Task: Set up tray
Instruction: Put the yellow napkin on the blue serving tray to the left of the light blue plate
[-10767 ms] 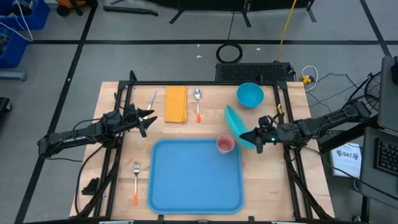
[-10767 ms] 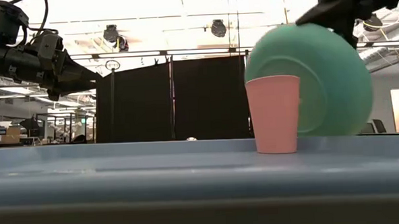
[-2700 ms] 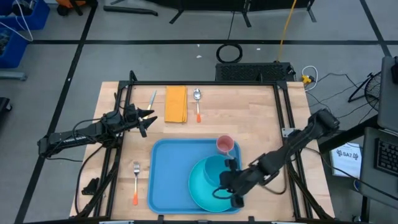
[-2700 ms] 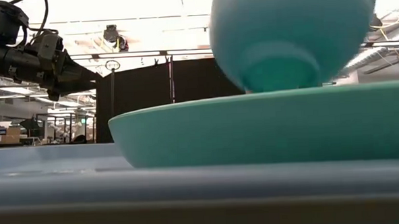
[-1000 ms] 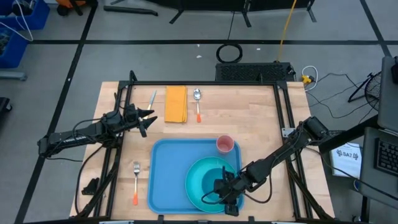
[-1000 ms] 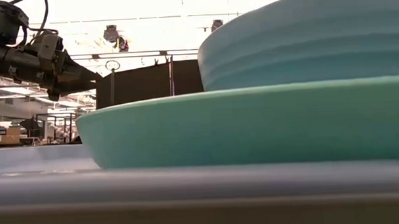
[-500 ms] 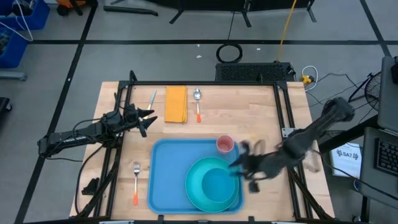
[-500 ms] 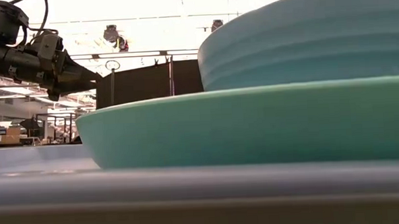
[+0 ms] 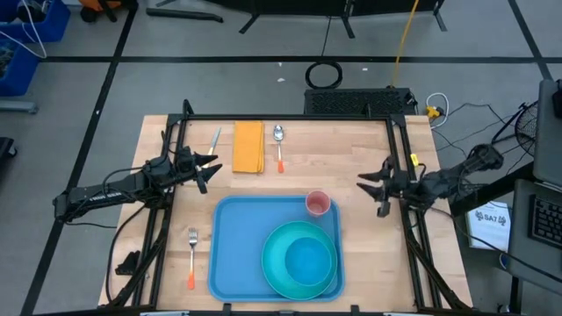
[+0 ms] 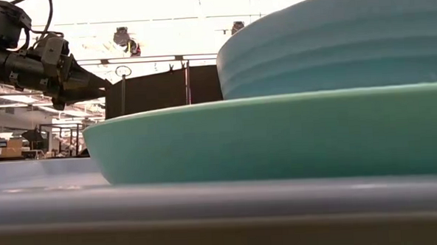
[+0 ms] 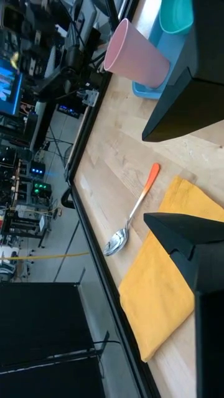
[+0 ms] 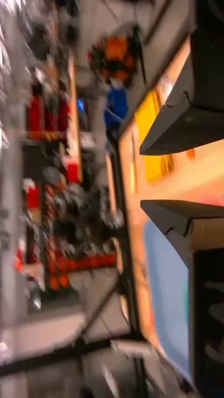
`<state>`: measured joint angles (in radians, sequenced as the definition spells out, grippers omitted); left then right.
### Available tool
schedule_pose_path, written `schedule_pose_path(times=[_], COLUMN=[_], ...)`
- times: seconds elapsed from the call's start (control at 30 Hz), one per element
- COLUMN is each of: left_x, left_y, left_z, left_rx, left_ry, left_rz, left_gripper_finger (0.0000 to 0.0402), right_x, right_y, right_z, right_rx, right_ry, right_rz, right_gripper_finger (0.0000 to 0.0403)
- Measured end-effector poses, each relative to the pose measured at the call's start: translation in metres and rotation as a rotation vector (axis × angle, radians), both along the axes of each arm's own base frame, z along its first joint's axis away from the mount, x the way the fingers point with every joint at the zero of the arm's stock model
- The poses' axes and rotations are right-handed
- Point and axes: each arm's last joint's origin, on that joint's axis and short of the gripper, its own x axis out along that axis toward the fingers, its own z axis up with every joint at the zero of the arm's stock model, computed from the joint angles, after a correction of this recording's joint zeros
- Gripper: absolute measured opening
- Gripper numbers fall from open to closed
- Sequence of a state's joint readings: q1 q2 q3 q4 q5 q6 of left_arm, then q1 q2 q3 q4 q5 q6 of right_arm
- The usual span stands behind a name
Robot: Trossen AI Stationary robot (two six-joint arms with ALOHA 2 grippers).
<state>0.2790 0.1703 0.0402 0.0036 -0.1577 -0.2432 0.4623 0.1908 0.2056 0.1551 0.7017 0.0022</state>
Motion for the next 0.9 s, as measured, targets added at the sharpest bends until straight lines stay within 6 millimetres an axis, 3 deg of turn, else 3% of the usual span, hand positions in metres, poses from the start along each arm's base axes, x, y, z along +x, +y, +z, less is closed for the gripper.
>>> schedule_pose_path(times=[0.23, 0.4, 0.63, 0.9], left_x=[0.000, 0.000, 0.000, 0.000], left_y=[0.000, 0.000, 0.000, 0.000], left_z=[0.000, 0.000, 0.000, 0.000], left_rx=[0.000, 0.000, -0.005, -0.158], left_ry=[0.000, 0.000, -0.003, -0.076], left_rz=[0.000, 0.000, 0.001, 0.021], left_gripper_finger=[0.0202, 0.0202, 0.0202, 0.0202], right_x=[-0.006, -0.001, 0.001, 0.001], right_y=[-0.011, -0.021, -0.034, -0.047], right_z=[-0.010, -0.021, -0.024, -0.028], right_rx=[-0.050, -0.059, -0.062, -0.018], right_ry=[-0.078, -0.011, 0.011, 0.022], right_rz=[0.086, -0.004, 0.074, 0.087], right_gripper_finger=[0.0114, 0.0114, 0.0114, 0.0114])
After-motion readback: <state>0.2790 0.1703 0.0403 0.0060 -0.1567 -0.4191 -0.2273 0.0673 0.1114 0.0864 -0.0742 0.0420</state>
